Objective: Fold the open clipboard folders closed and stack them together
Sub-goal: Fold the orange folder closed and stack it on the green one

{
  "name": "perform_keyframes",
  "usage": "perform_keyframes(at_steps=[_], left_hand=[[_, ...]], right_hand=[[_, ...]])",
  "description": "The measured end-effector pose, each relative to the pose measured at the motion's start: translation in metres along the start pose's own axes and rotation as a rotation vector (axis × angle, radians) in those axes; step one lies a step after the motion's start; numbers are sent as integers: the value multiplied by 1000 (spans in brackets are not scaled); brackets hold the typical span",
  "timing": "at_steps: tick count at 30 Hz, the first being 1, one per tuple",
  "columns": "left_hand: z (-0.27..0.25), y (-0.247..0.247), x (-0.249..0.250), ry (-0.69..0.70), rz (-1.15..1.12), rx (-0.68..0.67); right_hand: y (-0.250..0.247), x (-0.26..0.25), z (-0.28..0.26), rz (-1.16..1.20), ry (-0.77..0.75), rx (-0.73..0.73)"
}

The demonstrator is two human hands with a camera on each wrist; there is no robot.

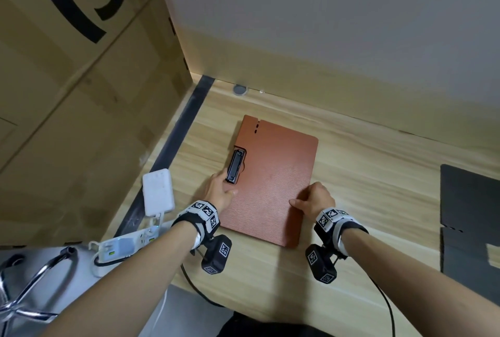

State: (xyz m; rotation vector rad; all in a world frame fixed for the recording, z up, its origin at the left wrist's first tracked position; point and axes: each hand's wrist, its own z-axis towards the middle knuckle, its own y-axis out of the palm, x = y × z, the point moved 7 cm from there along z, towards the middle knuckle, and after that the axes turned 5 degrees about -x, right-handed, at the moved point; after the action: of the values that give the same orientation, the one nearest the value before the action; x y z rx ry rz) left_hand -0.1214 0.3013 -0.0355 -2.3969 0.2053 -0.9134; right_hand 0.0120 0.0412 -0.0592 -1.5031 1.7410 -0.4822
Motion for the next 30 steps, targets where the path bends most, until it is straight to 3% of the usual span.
perform_keyframes(at_steps=[5, 10, 14, 20, 26, 30], left_hand=[[0, -1, 6, -28, 189, 6], [-7, -1, 37, -69, 265, 33], [-16, 12, 91, 81, 309, 129], [-21, 93, 151, 232, 265, -62], [-39, 187, 177, 307, 258, -271], [-51, 225, 178, 309, 321, -346]], right_hand=[[-7, -7, -6, -17, -56, -19], [-26, 17, -8, 134, -85, -104], [-54, 66, -15, 193, -58, -102], [-92, 188, -40, 245, 109, 33], [-116, 304, -87, 97, 271, 242], [-105, 345, -98, 74, 311, 197]])
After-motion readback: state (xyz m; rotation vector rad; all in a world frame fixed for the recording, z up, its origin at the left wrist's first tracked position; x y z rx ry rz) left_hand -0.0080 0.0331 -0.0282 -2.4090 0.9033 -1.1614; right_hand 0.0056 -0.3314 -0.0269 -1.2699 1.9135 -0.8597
